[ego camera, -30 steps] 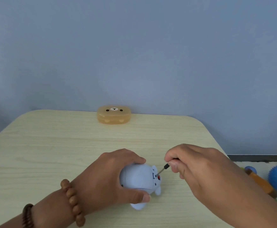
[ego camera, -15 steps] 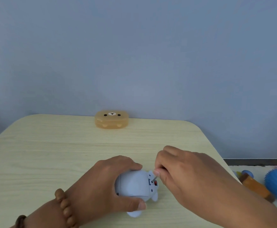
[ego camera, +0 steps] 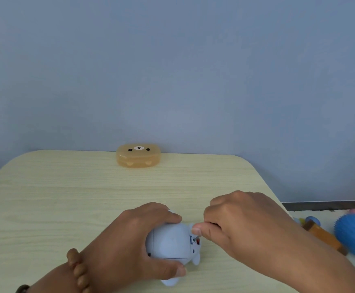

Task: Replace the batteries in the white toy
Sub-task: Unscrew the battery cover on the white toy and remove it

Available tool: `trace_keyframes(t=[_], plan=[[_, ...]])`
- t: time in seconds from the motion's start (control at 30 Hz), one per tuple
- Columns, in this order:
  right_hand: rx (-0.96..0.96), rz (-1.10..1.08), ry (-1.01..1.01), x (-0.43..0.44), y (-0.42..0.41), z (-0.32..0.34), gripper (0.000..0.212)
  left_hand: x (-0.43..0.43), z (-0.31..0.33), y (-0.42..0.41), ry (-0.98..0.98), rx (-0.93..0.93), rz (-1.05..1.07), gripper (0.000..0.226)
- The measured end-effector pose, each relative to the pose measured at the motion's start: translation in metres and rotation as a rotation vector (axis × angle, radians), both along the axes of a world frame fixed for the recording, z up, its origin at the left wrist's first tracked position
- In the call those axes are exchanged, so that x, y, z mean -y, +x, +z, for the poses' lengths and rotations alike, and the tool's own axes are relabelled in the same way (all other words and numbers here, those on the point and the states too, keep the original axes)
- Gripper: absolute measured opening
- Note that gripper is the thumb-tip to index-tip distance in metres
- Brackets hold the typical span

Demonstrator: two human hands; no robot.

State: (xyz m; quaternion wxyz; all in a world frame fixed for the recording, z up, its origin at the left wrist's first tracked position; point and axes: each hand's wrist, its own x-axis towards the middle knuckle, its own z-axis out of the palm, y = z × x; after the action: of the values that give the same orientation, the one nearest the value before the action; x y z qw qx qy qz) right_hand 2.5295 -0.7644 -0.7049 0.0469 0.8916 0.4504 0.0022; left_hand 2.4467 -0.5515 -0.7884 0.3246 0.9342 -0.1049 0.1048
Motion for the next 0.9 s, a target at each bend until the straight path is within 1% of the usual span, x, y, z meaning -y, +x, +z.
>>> trace_keyframes(t=[0.07,0.17,0.2,0.3,0.43,0.5,0.6,0.7,0.83,0.9], plan=[[-0.009,0.014,0.026,0.003,-0.004,0.0,0.047,0.0,0.0,0.0,-0.003,-0.003,-0.004,0.075],[-0.084,0.005,0.069,0.005,-0.008,0.002,0.015,0.001,0.001,0.001,-0.005,-0.003,-0.002,0.074],[-0.094,0.008,0.068,0.005,-0.009,0.003,0.011,0.001,0.0,0.001,-0.007,-0.003,0.001,0.074],[-0.081,0.021,0.046,0.002,-0.006,0.004,0.023,0.001,0.0,0.0,-0.013,-0.005,0.003,0.074],[0.008,-0.009,-0.002,-0.006,-0.004,-0.001,0.045,0.001,0.0,0.0,-0.018,0.004,0.006,0.074],[0.004,-0.004,0.02,-0.005,-0.005,-0.003,0.044,0.001,0.001,0.0,-0.024,0.001,0.003,0.074],[-0.093,-0.012,0.058,0.003,-0.008,0.0,0.027,0.001,0.001,0.0,-0.035,-0.007,0.004,0.074],[-0.1,0.011,0.032,0.005,-0.008,0.002,0.014,0.0,0.002,-0.001,-0.03,-0.003,0.007,0.073],[-0.077,0.038,-0.015,-0.002,-0.004,0.003,0.019,0.001,0.002,0.0,-0.025,-0.007,0.001,0.073],[-0.041,0.048,-0.029,-0.007,-0.002,0.002,0.026,0.002,0.002,0.001,-0.021,-0.008,-0.007,0.073]])
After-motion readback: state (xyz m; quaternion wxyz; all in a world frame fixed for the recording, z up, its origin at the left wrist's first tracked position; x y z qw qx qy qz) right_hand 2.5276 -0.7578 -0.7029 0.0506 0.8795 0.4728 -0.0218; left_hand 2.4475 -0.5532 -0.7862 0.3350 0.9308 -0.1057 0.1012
